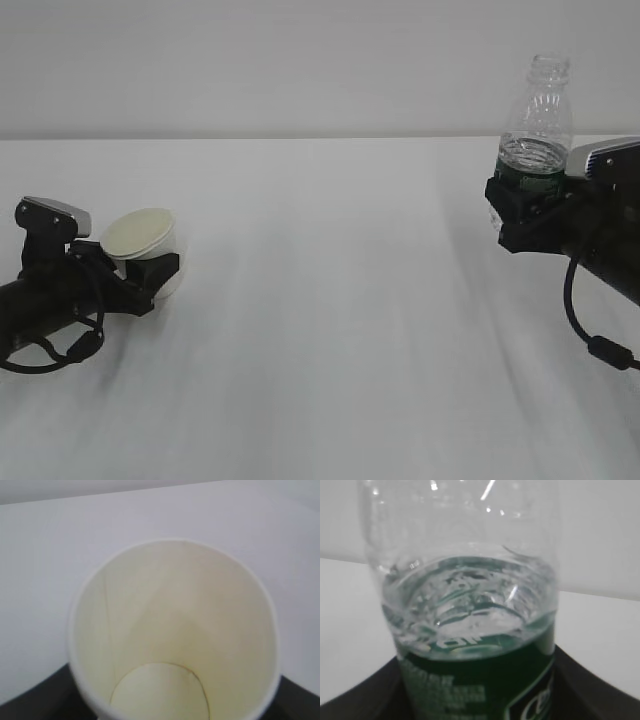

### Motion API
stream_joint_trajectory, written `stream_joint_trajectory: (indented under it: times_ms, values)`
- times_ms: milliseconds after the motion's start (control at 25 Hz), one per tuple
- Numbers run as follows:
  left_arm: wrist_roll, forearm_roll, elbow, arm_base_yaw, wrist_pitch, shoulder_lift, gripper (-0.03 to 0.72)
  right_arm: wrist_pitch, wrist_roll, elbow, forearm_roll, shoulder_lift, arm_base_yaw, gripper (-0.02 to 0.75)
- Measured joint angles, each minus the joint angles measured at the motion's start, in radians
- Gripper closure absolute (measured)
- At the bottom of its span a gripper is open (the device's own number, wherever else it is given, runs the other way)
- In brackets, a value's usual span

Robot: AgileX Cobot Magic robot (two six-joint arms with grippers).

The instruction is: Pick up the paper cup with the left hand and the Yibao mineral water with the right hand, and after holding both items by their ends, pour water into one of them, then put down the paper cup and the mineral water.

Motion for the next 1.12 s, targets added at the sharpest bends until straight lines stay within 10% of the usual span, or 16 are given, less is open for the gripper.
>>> stream_joint_trajectory:
  times_ms: [1120]
  values:
    - [0.000, 0.107, 0.000, 0.000, -0.004, 0.000, 0.211, 0.000, 0.000, 0.000, 0.000, 0.000, 0.000, 0.274]
